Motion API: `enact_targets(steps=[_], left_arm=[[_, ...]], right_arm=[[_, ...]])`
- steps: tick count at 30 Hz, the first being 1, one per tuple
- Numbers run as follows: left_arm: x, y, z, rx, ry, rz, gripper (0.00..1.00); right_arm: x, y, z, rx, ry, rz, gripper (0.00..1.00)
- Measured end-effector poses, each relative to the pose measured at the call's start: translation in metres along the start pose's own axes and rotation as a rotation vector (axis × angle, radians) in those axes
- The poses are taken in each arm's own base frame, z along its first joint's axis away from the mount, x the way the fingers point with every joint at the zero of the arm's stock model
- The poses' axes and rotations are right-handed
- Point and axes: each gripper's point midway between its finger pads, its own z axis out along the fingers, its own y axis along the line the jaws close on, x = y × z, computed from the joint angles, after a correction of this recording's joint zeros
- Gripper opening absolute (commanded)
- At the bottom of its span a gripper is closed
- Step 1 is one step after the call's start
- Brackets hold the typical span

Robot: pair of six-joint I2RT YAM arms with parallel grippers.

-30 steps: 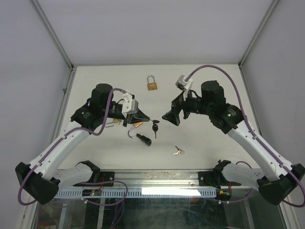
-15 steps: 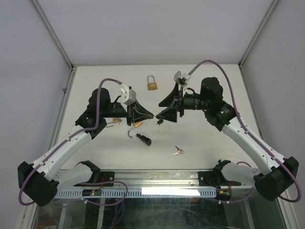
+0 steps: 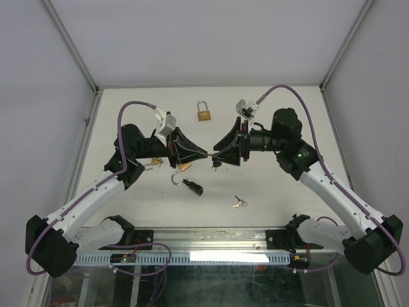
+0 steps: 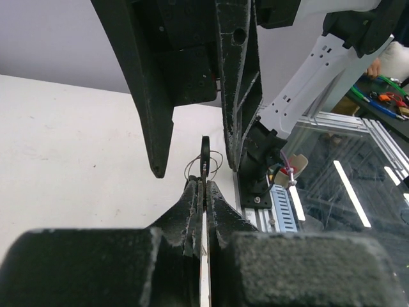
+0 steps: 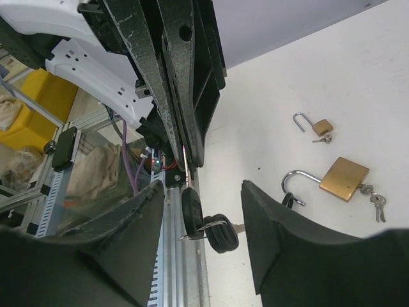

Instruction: Unlock with the key

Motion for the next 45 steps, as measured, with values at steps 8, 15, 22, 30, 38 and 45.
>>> enact_targets(steps=[8,15,22,30,38,45], left_arm=[[-0.008,-0.003,0.001,0.009,-0.027,0.004,0.0],[-0.008,-0.003,0.001,0.01,-0.03,-0.008,0.0],[-0.007,-0.001,0.0,0.005,-0.033,-0.009,0.0],[-0.008,-0.002,0.0,0.005,-0.034,-0.018,0.0],[-0.007,-0.002,0.0,0.005,-0.033,-0.024,0.0],[-0.005,-0.002,0.0,0.005,-0.034,-0.023,0.96]], right_arm=[[-0.004,0.002,0.0,-0.006,-0.014,-0.001,0.43],[-0.004,0.003,0.0,-0.006,-0.014,0.005,0.4],[-0.003,0.004,-0.002,-0.002,-0.008,0.01,0.45],[-0.003,0.005,-0.003,-0.004,-0.008,0.005,0.26],[0.0,0.01,-0.004,-0.03,0.005,0.008,0.0],[-0.001,0.01,-0.005,-0.02,0.012,0.018,0.0]])
